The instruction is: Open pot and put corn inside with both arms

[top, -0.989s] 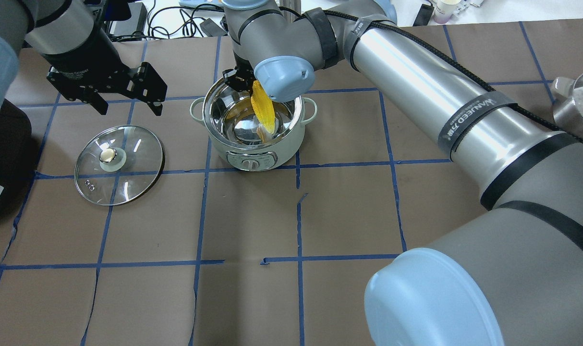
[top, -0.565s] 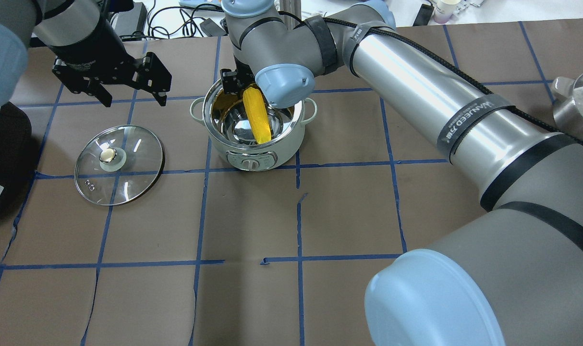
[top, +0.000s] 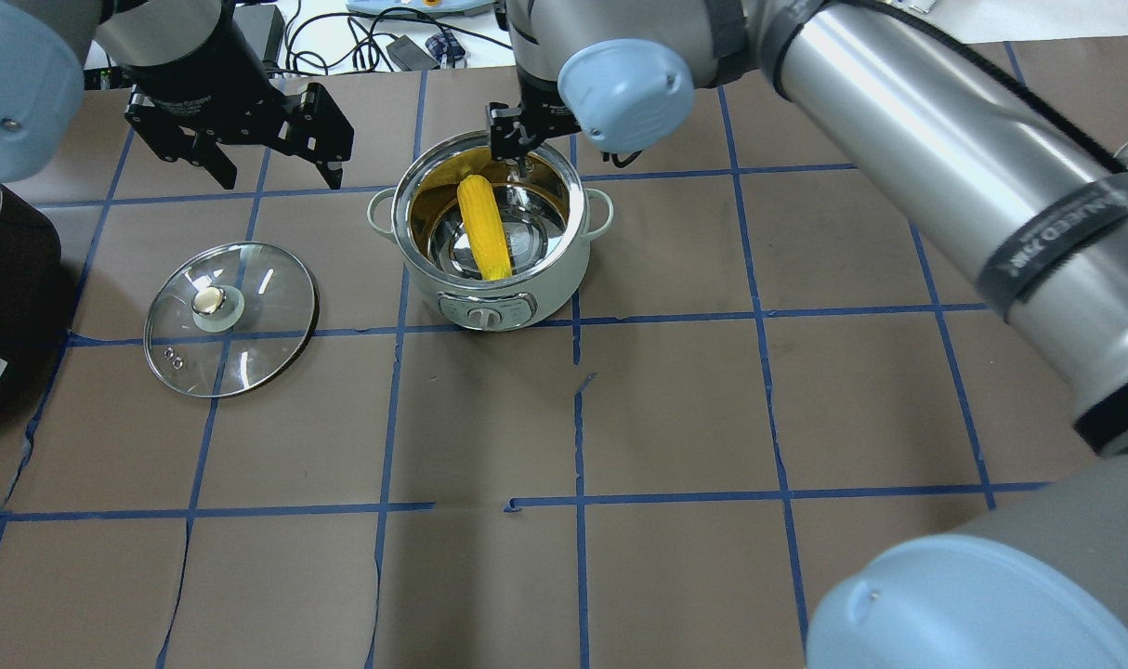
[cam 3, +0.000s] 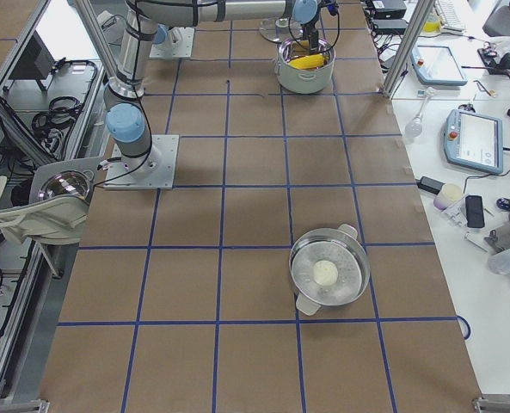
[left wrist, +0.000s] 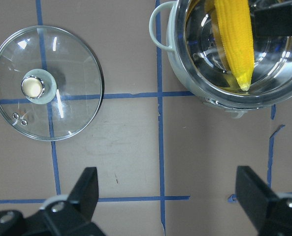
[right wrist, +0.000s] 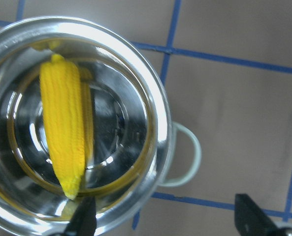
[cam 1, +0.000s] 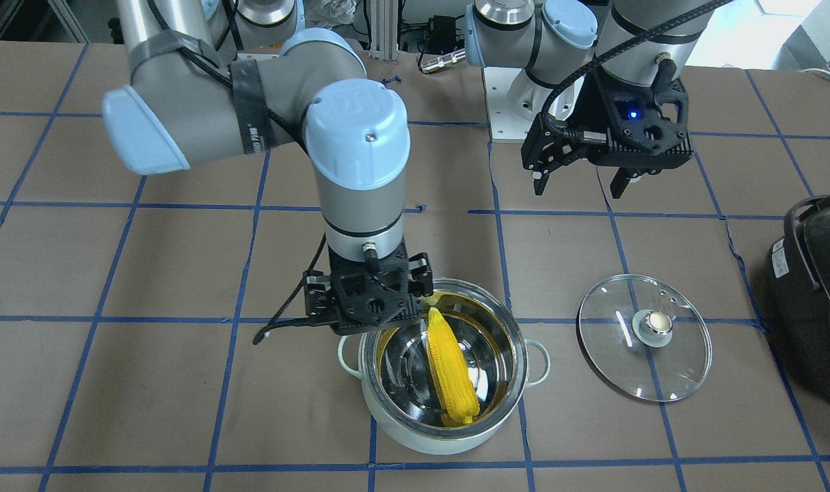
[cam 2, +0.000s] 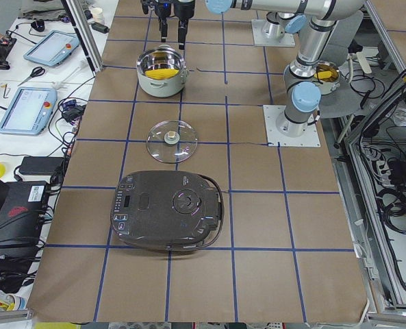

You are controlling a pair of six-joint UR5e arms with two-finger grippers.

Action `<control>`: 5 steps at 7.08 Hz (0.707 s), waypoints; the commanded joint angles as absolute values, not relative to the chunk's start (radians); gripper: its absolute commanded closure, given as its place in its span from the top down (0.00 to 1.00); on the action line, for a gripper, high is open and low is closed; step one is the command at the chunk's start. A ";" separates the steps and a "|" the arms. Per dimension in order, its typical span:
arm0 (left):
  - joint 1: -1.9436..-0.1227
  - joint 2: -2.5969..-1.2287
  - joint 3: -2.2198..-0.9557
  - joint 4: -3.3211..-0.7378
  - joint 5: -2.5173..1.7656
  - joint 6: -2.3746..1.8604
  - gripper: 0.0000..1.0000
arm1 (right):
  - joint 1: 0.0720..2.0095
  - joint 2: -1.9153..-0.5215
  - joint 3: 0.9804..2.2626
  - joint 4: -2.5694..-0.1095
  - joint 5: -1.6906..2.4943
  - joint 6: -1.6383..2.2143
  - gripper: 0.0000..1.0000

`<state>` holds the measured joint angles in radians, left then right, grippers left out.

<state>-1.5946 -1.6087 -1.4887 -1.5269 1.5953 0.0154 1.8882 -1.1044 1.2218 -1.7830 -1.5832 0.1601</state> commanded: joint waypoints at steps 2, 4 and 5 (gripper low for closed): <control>-1.595 -1.623 -1.464 -1.528 1.592 0.015 1.00 | 1.676 -1.227 1.275 -1.678 -1.572 0.057 1.00; -1.597 -1.634 -1.451 -1.529 1.592 0.015 1.00 | 1.576 -1.304 1.295 -1.554 -1.566 -0.018 1.00; -1.597 -1.634 -1.451 -1.531 1.592 0.015 1.00 | 1.557 -1.336 1.311 -1.490 -1.568 -0.076 1.00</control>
<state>-1.5964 -1.6321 -1.4532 -1.5295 1.5916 0.0153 1.5940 -1.2952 1.2924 -1.5627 -1.5667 -0.0120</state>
